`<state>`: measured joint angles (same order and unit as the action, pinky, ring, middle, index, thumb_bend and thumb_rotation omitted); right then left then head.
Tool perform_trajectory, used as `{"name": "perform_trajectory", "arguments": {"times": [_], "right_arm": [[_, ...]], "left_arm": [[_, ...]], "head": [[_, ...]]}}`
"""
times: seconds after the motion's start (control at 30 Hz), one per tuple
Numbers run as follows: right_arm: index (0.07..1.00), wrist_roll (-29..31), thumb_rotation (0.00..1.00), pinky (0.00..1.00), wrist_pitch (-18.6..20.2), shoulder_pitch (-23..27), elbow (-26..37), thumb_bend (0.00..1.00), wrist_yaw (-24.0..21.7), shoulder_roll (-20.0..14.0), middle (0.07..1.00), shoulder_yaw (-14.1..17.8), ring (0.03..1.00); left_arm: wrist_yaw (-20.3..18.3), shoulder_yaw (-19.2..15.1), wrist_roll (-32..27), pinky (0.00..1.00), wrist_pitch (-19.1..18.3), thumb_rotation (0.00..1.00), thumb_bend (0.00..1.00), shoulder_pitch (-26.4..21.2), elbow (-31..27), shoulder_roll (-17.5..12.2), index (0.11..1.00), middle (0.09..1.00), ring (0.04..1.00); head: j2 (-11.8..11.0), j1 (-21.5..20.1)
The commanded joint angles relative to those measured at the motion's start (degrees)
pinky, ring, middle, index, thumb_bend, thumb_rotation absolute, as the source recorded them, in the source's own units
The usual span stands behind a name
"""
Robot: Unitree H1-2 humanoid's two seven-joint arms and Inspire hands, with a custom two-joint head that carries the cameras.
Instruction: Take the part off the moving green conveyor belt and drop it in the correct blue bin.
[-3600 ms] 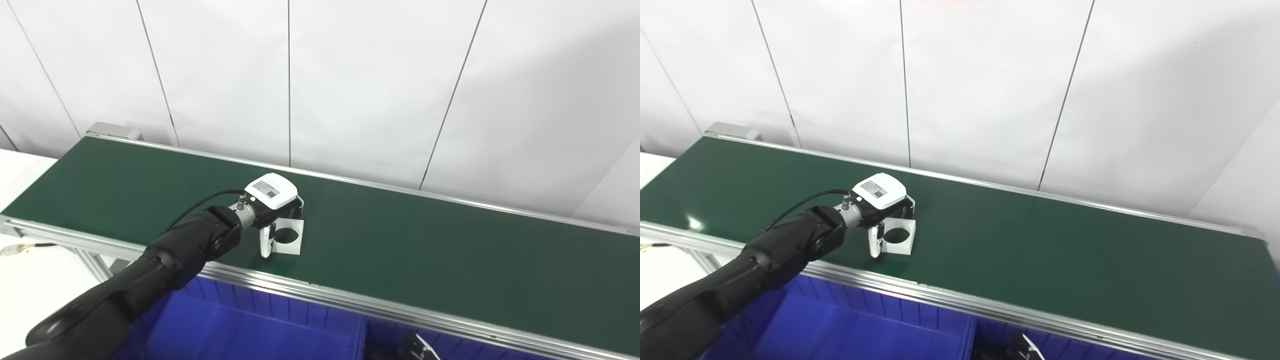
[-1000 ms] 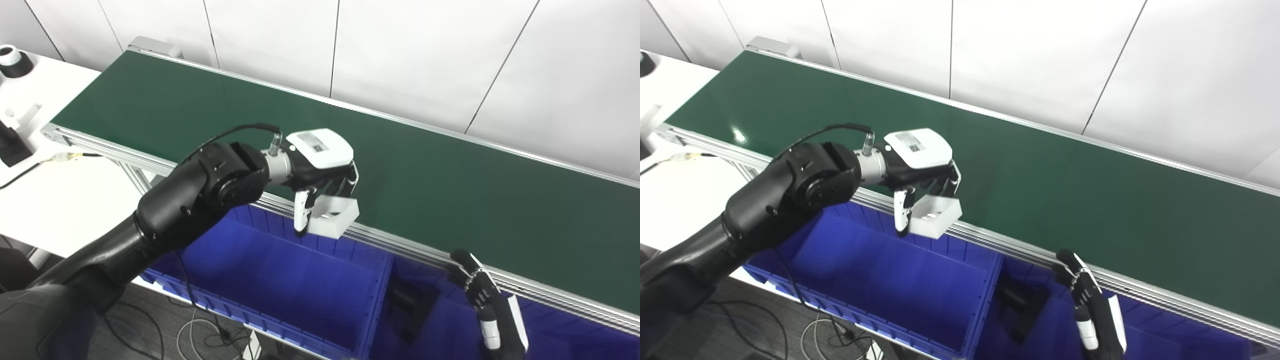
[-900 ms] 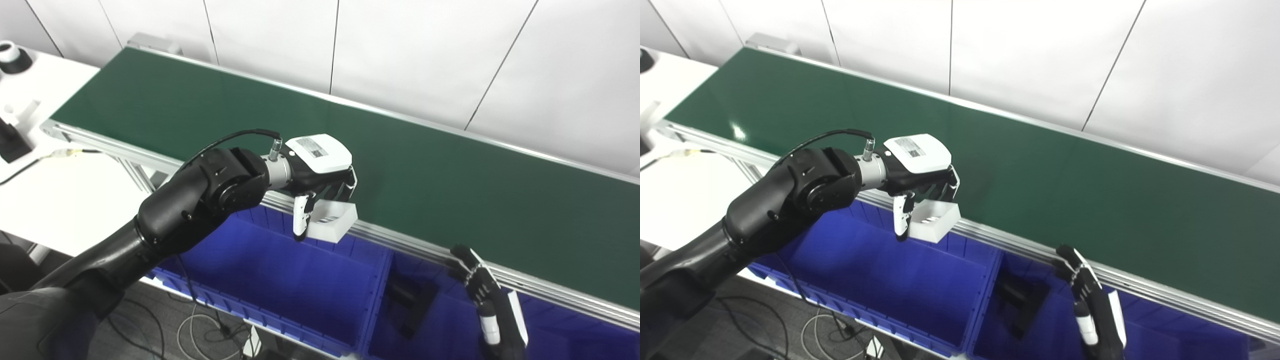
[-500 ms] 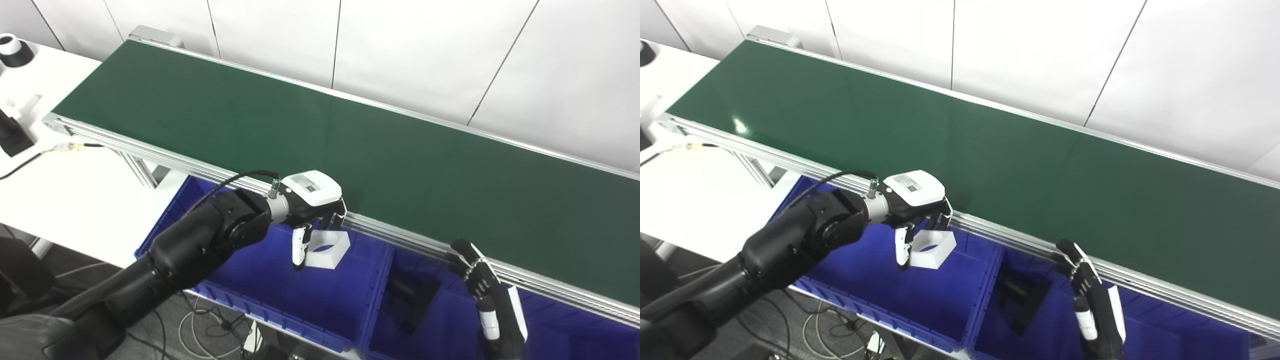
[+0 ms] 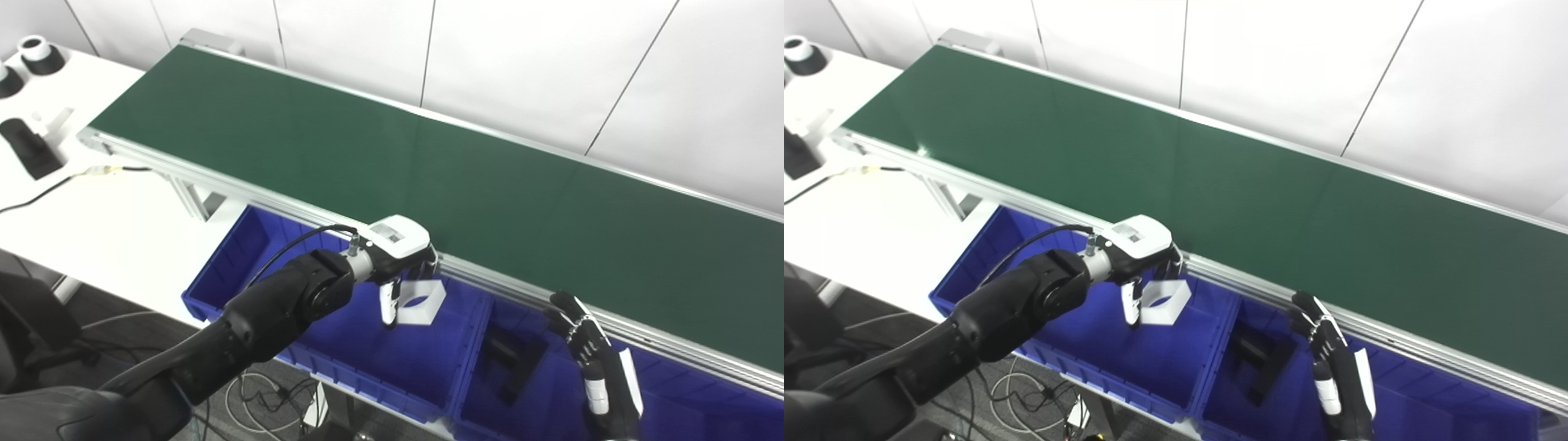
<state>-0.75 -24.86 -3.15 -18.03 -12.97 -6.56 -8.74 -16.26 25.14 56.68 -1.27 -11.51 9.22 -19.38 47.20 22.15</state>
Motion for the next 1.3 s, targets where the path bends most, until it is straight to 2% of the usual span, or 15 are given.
{"name": "perform_trajectory", "arguments": {"times": [0.0, 0.23, 0.5, 0.73, 0.8, 0.87, 0.9, 0.93, 1.03, 1.17, 1.27], "right_arm": [[0.877, 0.26, 0.97, 0.8, -2.05, 0.7, 1.44, 0.88, 0.25, 0.22, 0.878, -0.06, 0.824], [0.877, 0.15, 0.97, 0.8, -2.06, 0.64, 1.19, 0.89, 0.56, 0.16, 0.877, -0.04, 0.825], [0.882, 0.27, 0.97, 0.8, -2.05, 0.78, 0.81, 0.89, 0.44, 0.04, 0.882, -0.03, 0.828], [0.881, 0.1, 0.97, 0.8, -2.06, 0.93, 0.27, 0.89, 0.69, 0.02, 0.881, -0.24, 0.828], [0.88, 0.26, 0.97, 0.8, -2.06, 0.94, 0.13, 0.89, 0.73, 0.01, 0.884, -0.29, 0.829], [0.88, 0.39, 0.97, 0.8, -2.06, 0.95, 0.05, 0.89, 0.73, -0.05, 0.884, -0.4, 0.83], [0.88, 0.44, 0.97, 0.8, -2.06, 0.95, 0.04, 0.89, 0.68, -0.07, 0.883, -0.44, 0.831], [0.88, 0.48, 0.97, 0.8, -2.06, 0.95, 0.01, 0.89, 0.64, -0.09, 0.883, -0.46, 0.832], [0.881, 0.4, 0.97, 0.8, -2.06, 0.9, 0.04, 0.89, 0.77, -0.1, 0.882, -0.47, 0.832], [0.882, 0.18, 0.97, 0.8, -2.06, 0.99, -0.18, 0.89, 0.78, -0.06, 0.882, -0.46, 0.833], [0.881, 0.2, 0.97, 0.8, -2.05, 1.14, -0.39, 0.89, 0.77, 0.1, 0.881, -0.37, 0.835]], "left_arm": [[-1.56, 0.69, 0.36, 0.28, -3.12, 0.0, 0.52, 0.54, 6.19, -0.84, 0.509, 0.436, 0.359], [-0.95, 1.89, -0.41, 0.25, -3.81, 0.0, 0.52, 0.02, 7.02, -0.97, 0.509, 0.423, 0.331], [-3.55, 3.41, -1.93, 0.3, -4.31, 0.0, 0.53, -0.29, 5.36, -2.05, 0.506, 0.445, 0.378], [-4.58, 3.89, -2.81, 0.28, -4.6, 0.0, 0.52, -0.44, 5.57, -2.37, 0.507, 0.432, 0.356], [-5.29, 4.31, -2.84, 0.34, -4.81, 0.0, 0.53, -0.53, 5.73, -2.59, 0.504, 0.46, 0.422], [-6.23, 4.84, -2.5, 0.37, -5.08, 0.05, 0.52, -0.72, 5.71, -2.85, 0.494, 0.527, 0.459], [-6.71, 5.18, -2.26, 0.42, -5.26, 0.12, 0.76, -0.85, 5.69, -2.99, 0.555, 0.57, 0.509], [-7.3, 5.53, -2.12, 0.47, -5.51, 0.2, 0.92, -1.01, 5.72, -3.11, 0.615, 0.62, 0.564], [-9.74, 6.97, -1.97, 0.52, -5.88, 0.34, 1.0, -1.71, 5.75, -3.76, 0.696, 0.7, 0.634], [-12.37, 7.97, -2.73, 0.55, -6.39, 0.45, 1.0, -2.45, 5.64, -4.34, 0.743, 0.758, 0.688], [-13.71, 8.24, -3.02, 0.56, -6.73, 0.5, 1.0, -2.84, 5.41, -4.55, 0.762, 0.77, 0.706]], "head": [[0.03, 0.0], [-0.19, -0.1], [-0.99, -0.12], [-1.85, -0.47], [-1.85, -0.53], [-1.87, -0.57], [-1.87, -0.57], [-1.98, -0.57], [-2.12, -0.65], [-2.22, -0.57], [-2.33, -0.5]]}}
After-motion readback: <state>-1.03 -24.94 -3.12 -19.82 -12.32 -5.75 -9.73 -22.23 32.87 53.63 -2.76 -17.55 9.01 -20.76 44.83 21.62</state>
